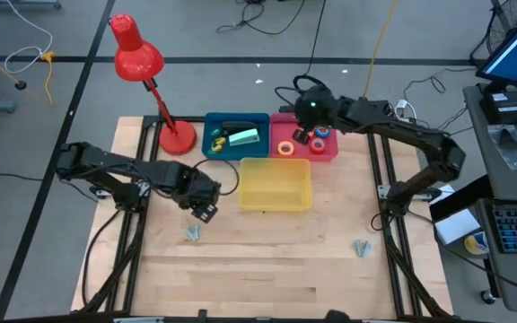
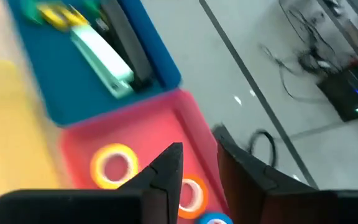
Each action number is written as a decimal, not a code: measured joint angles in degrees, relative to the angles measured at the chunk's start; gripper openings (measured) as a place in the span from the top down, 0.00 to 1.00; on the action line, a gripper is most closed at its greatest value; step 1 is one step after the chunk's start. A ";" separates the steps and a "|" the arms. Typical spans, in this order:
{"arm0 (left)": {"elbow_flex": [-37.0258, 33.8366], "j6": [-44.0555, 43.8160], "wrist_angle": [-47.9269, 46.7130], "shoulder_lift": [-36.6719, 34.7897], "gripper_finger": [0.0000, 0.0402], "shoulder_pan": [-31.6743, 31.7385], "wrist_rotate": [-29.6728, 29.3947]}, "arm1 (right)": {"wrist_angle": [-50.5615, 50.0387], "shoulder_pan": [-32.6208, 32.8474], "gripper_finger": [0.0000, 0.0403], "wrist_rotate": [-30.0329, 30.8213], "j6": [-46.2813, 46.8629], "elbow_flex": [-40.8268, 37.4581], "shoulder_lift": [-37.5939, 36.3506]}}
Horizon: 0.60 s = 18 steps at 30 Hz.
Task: Pick and place Stapler, Stapler remover, tape
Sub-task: Put the left light blue staple remover into the yellow bin
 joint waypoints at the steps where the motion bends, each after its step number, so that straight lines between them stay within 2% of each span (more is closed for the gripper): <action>1: -0.33 -2.08 0.11 0.18 0.47 -0.76 0.10 | -0.02 0.39 0.78 -0.87 0.33 0.00 -1.23; 7: -6.44 -13.71 0.94 0.45 0.47 -6.14 3.93 | 0.78 2.66 0.78 -2.70 3.35 0.00 -7.27; 11: -10.43 -19.84 2.63 0.47 0.47 -10.47 3.43 | 0.77 3.85 0.78 -2.66 4.20 0.00 -10.12; 18: -13.54 -29.93 8.35 0.45 0.47 -13.37 7.30 | 0.76 5.96 0.78 -2.68 6.20 0.00 -11.53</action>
